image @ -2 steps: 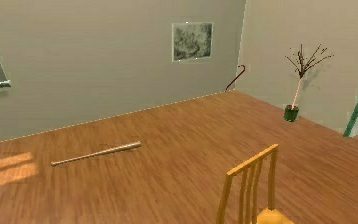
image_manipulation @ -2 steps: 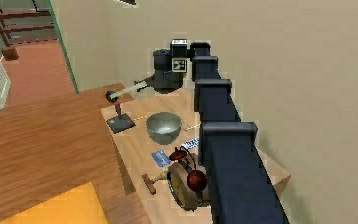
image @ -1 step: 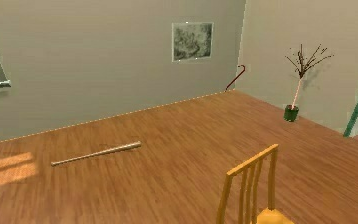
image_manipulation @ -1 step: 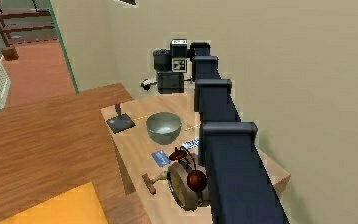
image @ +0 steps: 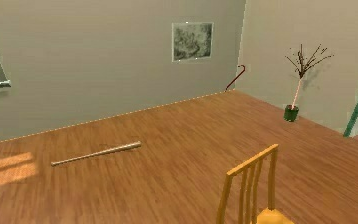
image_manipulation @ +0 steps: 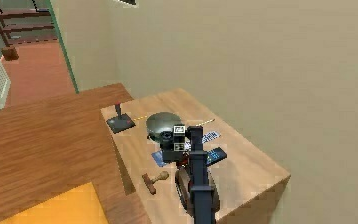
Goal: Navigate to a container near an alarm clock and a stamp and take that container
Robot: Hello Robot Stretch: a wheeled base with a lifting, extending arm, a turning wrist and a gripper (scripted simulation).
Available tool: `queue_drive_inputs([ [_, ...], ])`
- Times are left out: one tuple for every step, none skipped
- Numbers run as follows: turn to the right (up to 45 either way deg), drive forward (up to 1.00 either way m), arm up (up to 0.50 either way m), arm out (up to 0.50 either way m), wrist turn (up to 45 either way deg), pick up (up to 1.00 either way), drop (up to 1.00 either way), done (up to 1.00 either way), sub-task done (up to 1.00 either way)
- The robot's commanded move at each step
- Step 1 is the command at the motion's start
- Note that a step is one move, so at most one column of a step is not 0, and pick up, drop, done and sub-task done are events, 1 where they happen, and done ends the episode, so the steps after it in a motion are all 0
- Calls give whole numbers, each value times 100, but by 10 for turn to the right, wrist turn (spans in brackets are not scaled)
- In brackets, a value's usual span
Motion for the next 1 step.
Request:
queue_drive_inputs([
  [0, 0, 0, 0, 0, 100, 0, 0, 0],
])
